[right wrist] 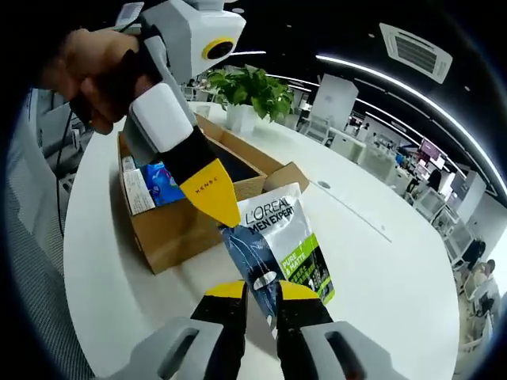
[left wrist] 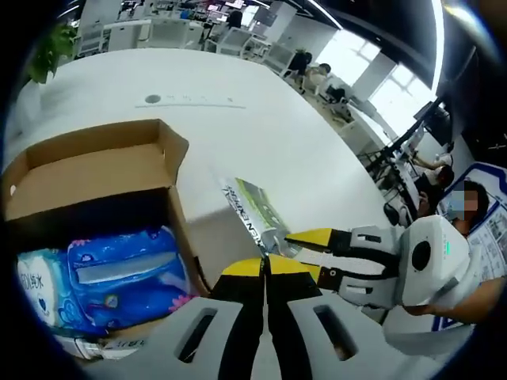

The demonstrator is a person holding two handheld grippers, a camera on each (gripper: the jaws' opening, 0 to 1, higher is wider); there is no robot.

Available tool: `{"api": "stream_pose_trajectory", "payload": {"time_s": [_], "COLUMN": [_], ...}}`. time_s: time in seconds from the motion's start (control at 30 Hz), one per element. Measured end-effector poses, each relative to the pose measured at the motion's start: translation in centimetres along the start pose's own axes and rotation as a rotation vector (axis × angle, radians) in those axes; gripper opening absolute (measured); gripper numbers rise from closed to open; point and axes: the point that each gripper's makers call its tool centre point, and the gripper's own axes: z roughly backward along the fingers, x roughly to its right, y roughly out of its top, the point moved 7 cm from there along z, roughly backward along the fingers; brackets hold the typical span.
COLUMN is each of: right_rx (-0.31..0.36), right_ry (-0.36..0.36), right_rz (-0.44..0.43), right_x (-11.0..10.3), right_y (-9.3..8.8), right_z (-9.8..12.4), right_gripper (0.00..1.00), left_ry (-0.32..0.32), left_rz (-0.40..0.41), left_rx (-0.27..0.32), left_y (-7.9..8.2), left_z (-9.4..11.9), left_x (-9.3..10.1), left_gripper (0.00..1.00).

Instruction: Operate the shoe box by opening the lid, removing the specified soft item, and placing it in the target area until the item is outside and the box remains undamaged.

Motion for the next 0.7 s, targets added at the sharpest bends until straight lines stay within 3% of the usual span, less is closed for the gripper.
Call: {"api": "stream_pose_trajectory", "payload": {"time_s": [0.13,0.23,0.7], "right_rx": [0.004,0.0,0.017], "right_ry": [0.017,0.027,0.026], "right_rz": [0.035,0.065,0.086], "right_x": [-0.47,-0.88,-0.72], "right_y": [0.48,0.53,0.47], "right_z": [-0.38,-0.41,-0.32], "right_gripper": [0.07,0.0,0.0], "left_ry": [0.004,0.006,-0.009], "left_rz": [-0.003,-0.017,-0.116], "left_rx": [0.002,-0.003,-0.024], "left_y": [0.05,0.05,0.07], "left_z": [-0.05,-0.04,-0.01], "left_x": [-0.01,-0.1,-0.35], "left_gripper": [0.0,0.0,0.03]}}
